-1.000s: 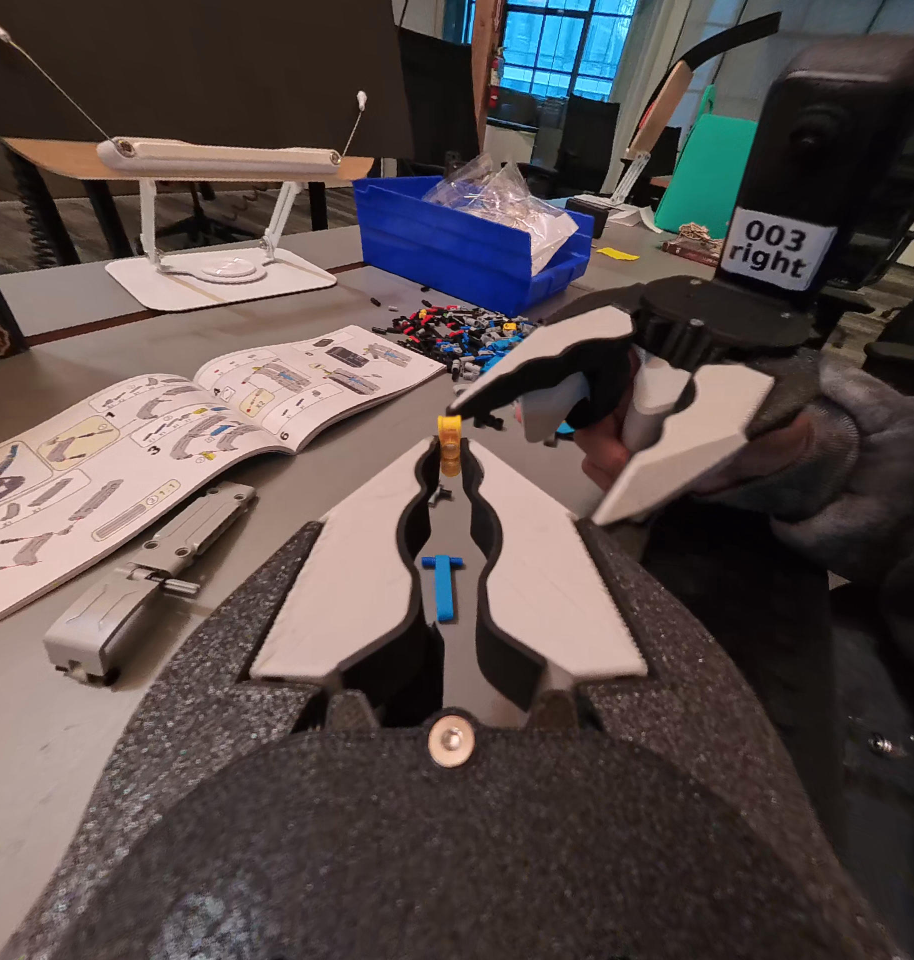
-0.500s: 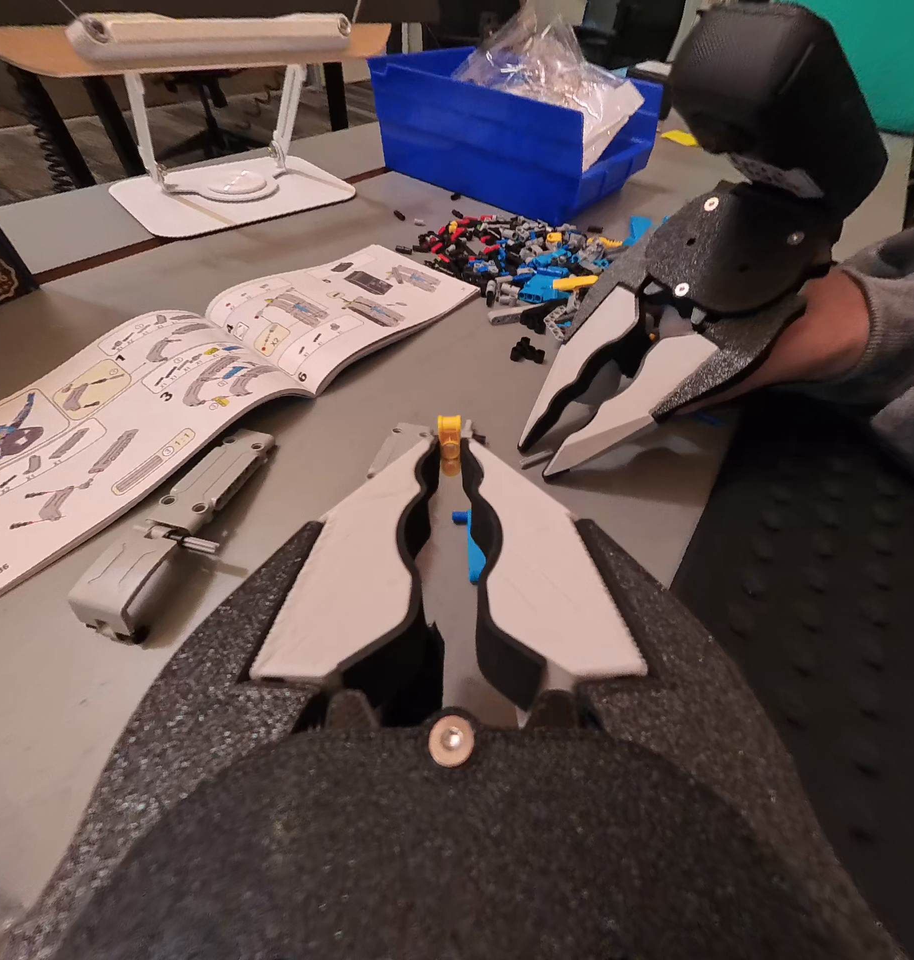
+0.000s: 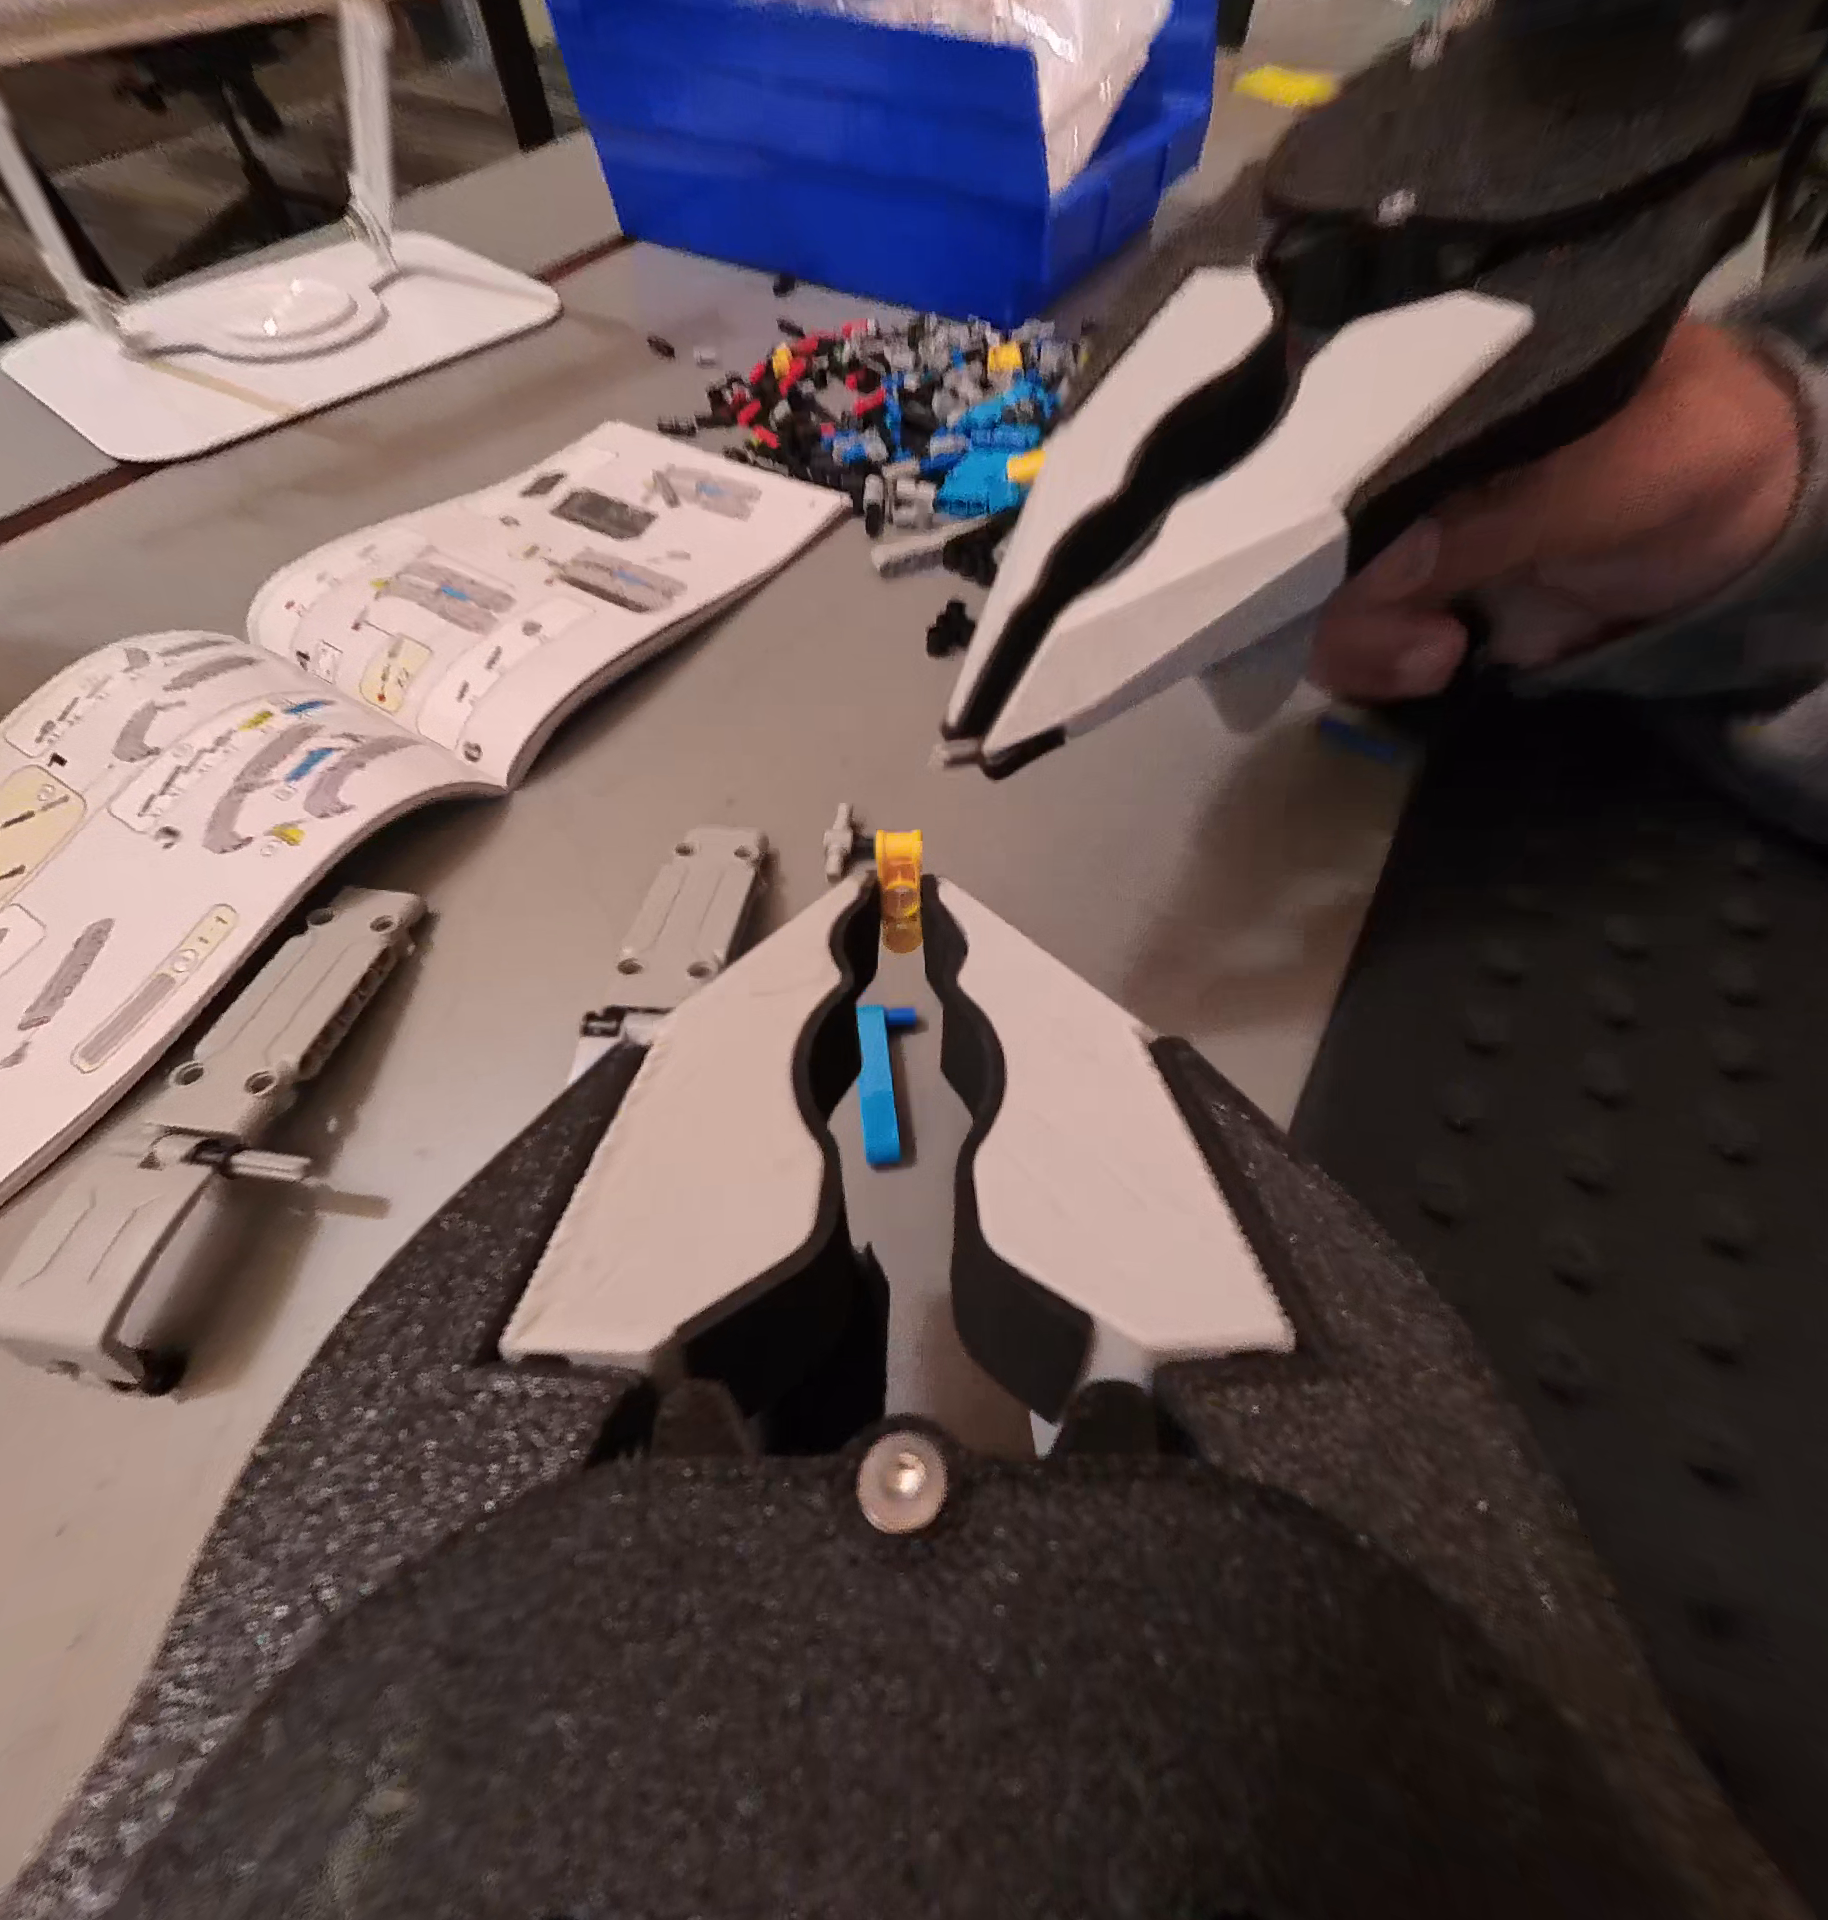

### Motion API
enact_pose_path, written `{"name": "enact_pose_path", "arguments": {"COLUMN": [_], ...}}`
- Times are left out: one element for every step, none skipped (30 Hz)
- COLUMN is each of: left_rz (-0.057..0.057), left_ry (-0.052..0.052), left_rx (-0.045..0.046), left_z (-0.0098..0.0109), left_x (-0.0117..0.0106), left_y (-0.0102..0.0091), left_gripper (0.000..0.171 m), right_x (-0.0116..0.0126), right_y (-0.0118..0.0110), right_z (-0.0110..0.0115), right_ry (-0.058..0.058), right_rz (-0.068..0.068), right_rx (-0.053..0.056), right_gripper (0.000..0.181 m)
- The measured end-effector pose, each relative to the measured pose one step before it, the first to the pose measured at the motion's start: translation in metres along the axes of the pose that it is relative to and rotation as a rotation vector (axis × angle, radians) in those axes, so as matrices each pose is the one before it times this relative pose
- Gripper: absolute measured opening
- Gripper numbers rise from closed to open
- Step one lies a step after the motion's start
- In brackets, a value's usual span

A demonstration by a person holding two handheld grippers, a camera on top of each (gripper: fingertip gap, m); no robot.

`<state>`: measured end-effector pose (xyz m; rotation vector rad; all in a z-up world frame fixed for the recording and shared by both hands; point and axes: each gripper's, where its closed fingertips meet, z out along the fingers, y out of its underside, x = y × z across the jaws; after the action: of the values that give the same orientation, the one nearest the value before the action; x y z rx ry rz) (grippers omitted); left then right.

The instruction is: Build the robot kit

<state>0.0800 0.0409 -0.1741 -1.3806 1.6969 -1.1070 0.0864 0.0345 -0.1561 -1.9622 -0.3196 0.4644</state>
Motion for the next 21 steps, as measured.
{"name": "enact_pose_path", "arguments": {"left_rz": [-0.0173,-0.0142,-0.0094,-0.004,-0.0007,0.0002,0.0011,-0.0003,0.0016,0.0031,0.0032,0.0022,0.0016,0.0031,0.0047,0.0055,0.0053,0.0057,0.0112,0.0204,0.0169], "left_ry": [-0.002,0.0088,0.0045,-0.0003,0.002,0.008,-0.0037,0.0001,0.0003,-0.0033,-0.005,0.0007,-0.0008,-0.0017,-0.0005,-0.0007,0.0011,0.0034,-0.0034,-0.0116,-0.0105], "left_rx": [0.02643,0.01885,0.00986,0.0016,0.00447,0.00803,-0.00425,-0.0043,-0.00199,-0.0008,-0.0001,-0.00161,-0.00459,0.0018,0.00547,-0.00538,-0.01667,-0.02451,-0.02166,-0.01161,-0.00497], "left_z": [-0.0027,-0.00163,-0.00077,-0.00014,-0.00031,-0.00056,0.00014,0.00012,0.00005,-0.00022,-0.00021,0.00026,0.0005,-0.00026,-0.00038,0.00055,0.00149,0.00228,0.00179,0.00065,0.00016], "left_x": [-0.00152,0.00023,-0.00005,-0.00032,0.00036,0.00154,-0.00039,0.00004,0.0002,-0.00023,-0.00036,0.00028,0.00001,0.00003,0.00047,0.00035,0.00037,0.00049,0.0002,0.00001,0.0001], "left_y": [-0.00425,-0.00301,-0.00152,-0.00027,-0.00082,-0.00143,0.00076,0.00055,0.00033,-0.00001,0.00001,0.00042,0.00066,-0.0004,-0.00097,0.00096,0.00291,0.00437,0.00344,0.00148,0.0006], "left_gripper": [0.007,0.007,0.007,0.007,0.007,0.007,0.007,0.006,0.006,0.006,0.006,0.006,0.006,0.006,0.006,0.006,0.006,0.006,0.006,0.006,0.006], "right_x": [-0.00415,-0.00268,-0.0007,-0.00167,-0.00218,0.00107,0.00119,0.00003,0.00002,-0.0004,0.00008,0.00006,-0.00002,-0.00032,-0.00173,-0.00027,0.0006,0.00055,0.00054,0.00031,0.00012], "right_y": [-0.00314,-0.00054,0.00063,0.00075,0.00062,0.00151,0.00081,0.00089,0.00104,0.00158,0.00226,0.00213,0.00105,0.0007,0.00122,0.00077,0.00286,0.00441,0.00387,0.00173,0.00043], "right_z": [0.0014,0.00216,0.00228,0.00224,0.00193,0.00166,0.00086,0.00064,0.00055,0.00121,0.00155,0.00156,0.00095,0.00076,0.0011,0.00105,0.00137,0.00158,0.00176,0.00112,0.00043], "right_ry": [-0.0172,-0.0087,0.0044,-0.0033,-0.0098,0.0089,0.0099,0.002,0.0024,0.0012,0.0037,0.0053,0.0066,0.0045,-0.0021,0.0122,0.0165,0.0125,0.0104,0.009,0.0054], "right_rz": [0.0102,0.0042,-0.0038,-0.0037,0.0025,0.0027,-0.0031,-0.0047,-0.0058,-0.0043,-0.0064,-0.0072,-0.0079,-0.0128,-0.0134,-0.0187,-0.0243,-0.0203,-0.0162,-0.0115,-0.0082], "right_rx": [0.0186,0.0014,-0.0036,-0.0039,-0.0034,-0.0087,-0.0038,-0.0054,-0.0062,-0.0085,-0.0123,-0.013,-0.0074,-0.0061,-0.0112,-0.0083,-0.0205,-0.028,-0.023,-0.0111,-0.0059], "right_gripper": [0.002,0.002,0.002,0.002,0.002,0.002,0.002,0.002,0.002,0.003,0.003,0.003,0.003,0.003,0.003,0.003,0.003,0.003,0.003,0.003,0.002]}}
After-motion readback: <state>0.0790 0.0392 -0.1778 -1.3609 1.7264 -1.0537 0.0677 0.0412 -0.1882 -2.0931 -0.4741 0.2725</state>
